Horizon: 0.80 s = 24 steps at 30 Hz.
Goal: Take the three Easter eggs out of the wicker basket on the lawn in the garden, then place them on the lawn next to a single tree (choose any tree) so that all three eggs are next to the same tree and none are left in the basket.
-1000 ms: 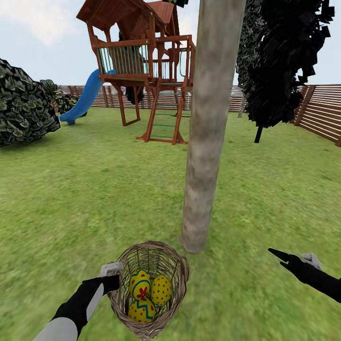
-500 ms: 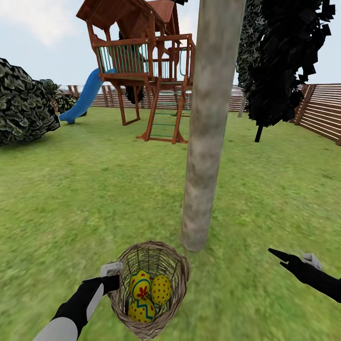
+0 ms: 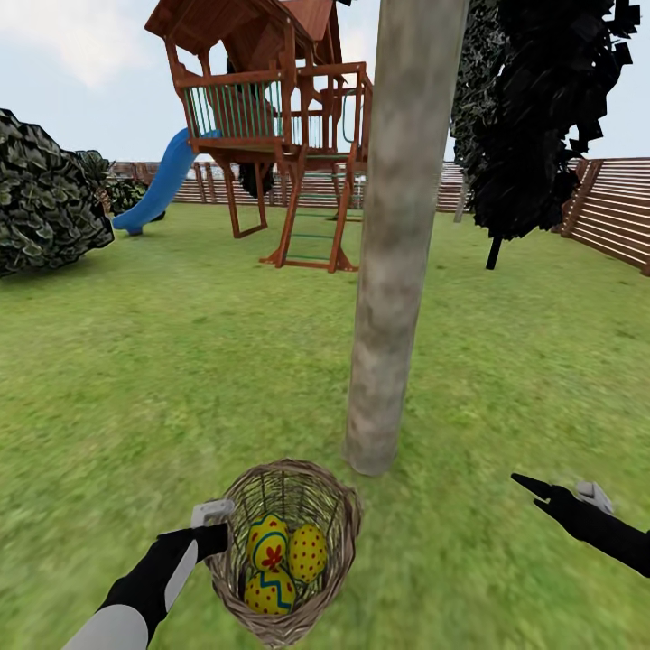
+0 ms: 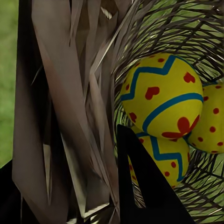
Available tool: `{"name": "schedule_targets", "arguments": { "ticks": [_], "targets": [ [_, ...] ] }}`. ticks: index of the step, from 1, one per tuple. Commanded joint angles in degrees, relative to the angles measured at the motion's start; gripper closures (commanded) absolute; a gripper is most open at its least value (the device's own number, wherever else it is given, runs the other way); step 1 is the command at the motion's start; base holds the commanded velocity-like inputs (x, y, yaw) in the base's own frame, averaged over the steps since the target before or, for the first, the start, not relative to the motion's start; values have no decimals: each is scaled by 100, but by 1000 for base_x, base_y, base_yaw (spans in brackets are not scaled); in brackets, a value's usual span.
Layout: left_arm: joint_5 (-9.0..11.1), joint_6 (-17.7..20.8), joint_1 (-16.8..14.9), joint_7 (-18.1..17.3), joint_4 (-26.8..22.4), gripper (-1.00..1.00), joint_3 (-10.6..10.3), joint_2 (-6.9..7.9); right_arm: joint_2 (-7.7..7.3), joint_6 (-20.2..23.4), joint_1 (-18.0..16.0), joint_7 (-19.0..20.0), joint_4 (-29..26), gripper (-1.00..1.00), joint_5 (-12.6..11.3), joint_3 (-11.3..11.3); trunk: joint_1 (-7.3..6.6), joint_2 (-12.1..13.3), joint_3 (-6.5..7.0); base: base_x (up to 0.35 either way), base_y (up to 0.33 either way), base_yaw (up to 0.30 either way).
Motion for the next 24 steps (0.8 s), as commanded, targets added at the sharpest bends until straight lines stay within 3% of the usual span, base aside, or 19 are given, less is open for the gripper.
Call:
{"name": "schedule_targets", "arguments": {
  "ticks": [1,24],
  "targets": [
    [52,32,-5,-2,-12,100,13,-4,1,33,-5,12,0,-100,-11,-10,22,-44,-24,0,0,0],
    [52,30,0,-2,-11,100,15,1,-7,27,-14,66,-49,-100,37,-15,527,-967,-436,0,0,0]
  ]
}}
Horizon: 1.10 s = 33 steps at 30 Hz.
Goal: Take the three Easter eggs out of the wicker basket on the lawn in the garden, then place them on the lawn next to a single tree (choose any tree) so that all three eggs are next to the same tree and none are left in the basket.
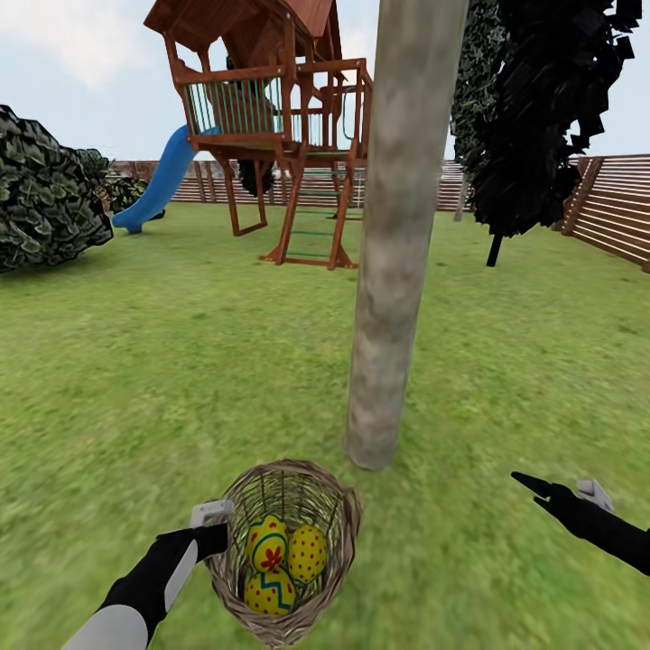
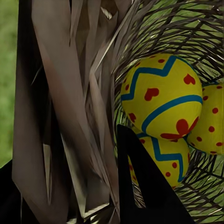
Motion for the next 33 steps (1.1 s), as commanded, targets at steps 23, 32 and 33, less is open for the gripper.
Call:
{"name": "schedule_targets", "arguments": {
  "ticks": [23,32,33],
  "targets": [
    [54,33,-8,-2,-9,100,18,-2,510,-851,-13,-1898,-138,-100,479,150,505,-927,-418,0,0,0],
    [54,29,-2,-2,-4,100,13,-11,510,-857,-13,-1899,-128,-100,477,152,703,-1288,-580,0,0,0],
    [54,30,-4,-2,-4,100,13,-11,510,-857,-13,-1898,-127,-100,477,153,725,-1328,-598,0,0,0]
  ]
}}
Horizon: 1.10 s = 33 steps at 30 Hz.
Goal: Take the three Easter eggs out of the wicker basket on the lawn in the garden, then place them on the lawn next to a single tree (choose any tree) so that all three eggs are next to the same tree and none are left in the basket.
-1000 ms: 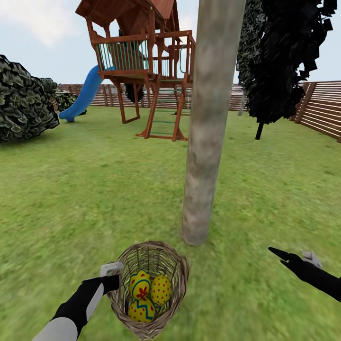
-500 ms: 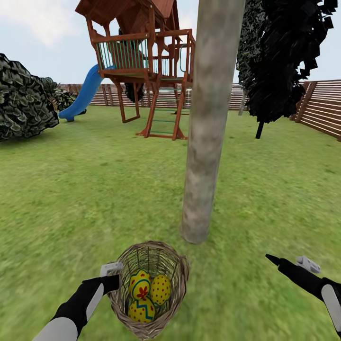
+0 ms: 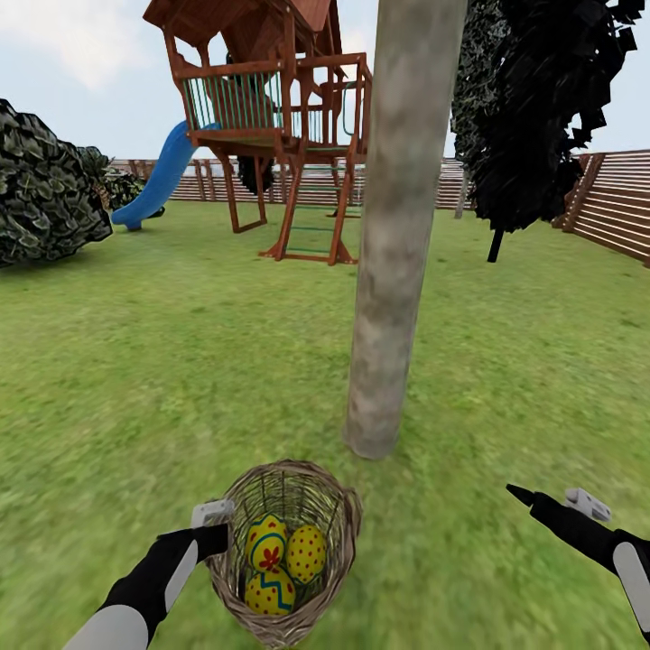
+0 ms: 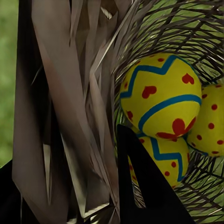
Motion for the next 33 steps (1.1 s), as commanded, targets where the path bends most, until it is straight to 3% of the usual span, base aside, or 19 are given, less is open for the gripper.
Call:
{"name": "schedule_targets", "arguments": {
  "ticks": [1,27,33],
  "targets": [
    [53,32,-5,-2,-12,100,14,-2,1,40,-5,12,-2,-100,-19,-13,22,-44,-23,0,0,0],
    [53,31,-3,-2,-12,100,16,7,19,31,-5,7,22,-100,-28,-13,593,-1087,-490,0,0,0],
    [50,31,-8,-4,-59,100,14,32,19,31,-5,7,16,-100,-28,-13,593,-1087,-490,0,0,0]
  ]
}}
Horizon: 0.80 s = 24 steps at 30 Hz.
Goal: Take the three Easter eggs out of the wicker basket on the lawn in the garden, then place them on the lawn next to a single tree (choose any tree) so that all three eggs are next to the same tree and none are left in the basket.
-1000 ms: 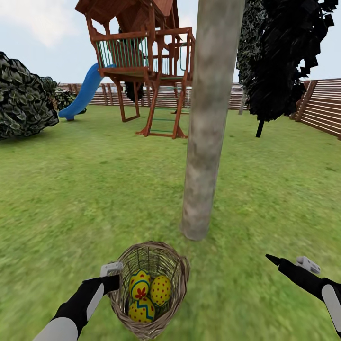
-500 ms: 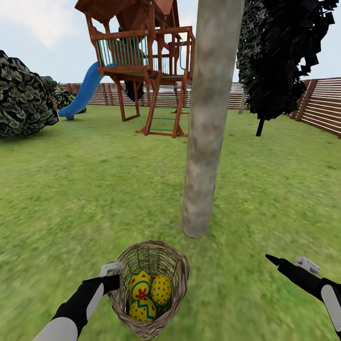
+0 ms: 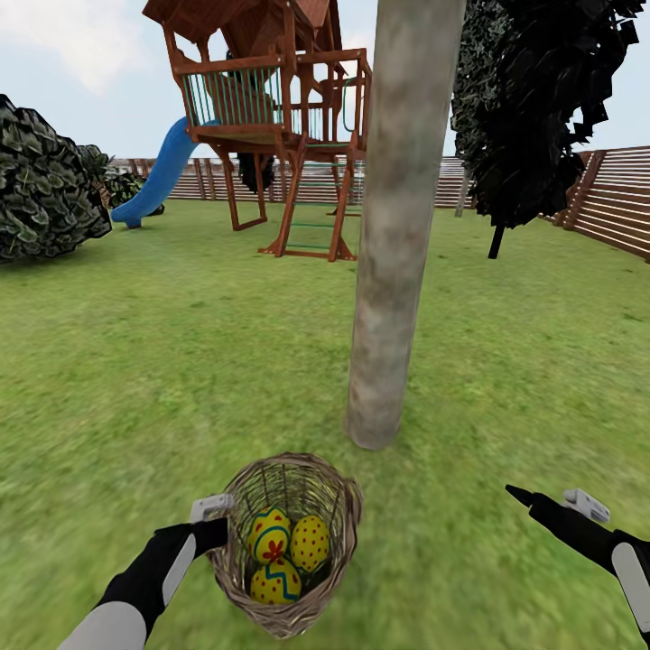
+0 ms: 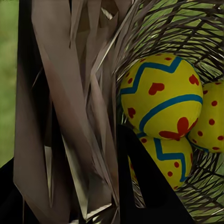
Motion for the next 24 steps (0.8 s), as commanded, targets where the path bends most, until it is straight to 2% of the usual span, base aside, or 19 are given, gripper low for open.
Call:
{"name": "schedule_targets", "arguments": {
  "ticks": [1,11,14,15,24],
  "targets": [
    [-114,-114,7,114,120,100,3,-6,1,40,-4,14,-4,-100,-17,-13,1,-1,-6,0,0,0],
    [-122,-114,10,111,129,100,-2,3,1,35,-4,14,-4,-100,-17,-13,1,-1,-6,0,0,0],
    [-122,-112,10,111,141,100,3,45,1,36,-4,13,-4,-100,-17,-13,1,-1,-6,0,0,0],
    [-124,-114,8,111,142,-100,-1,48,1,33,-4,12,-4,-100,-17,-13,1,-1,-6,0,0,0],
    [-122,-113,12,111,104,-100,3,65,1,31,-4,5,4,-100,-17,-13,1,-1,-6,0,0,0]
  ]
}}
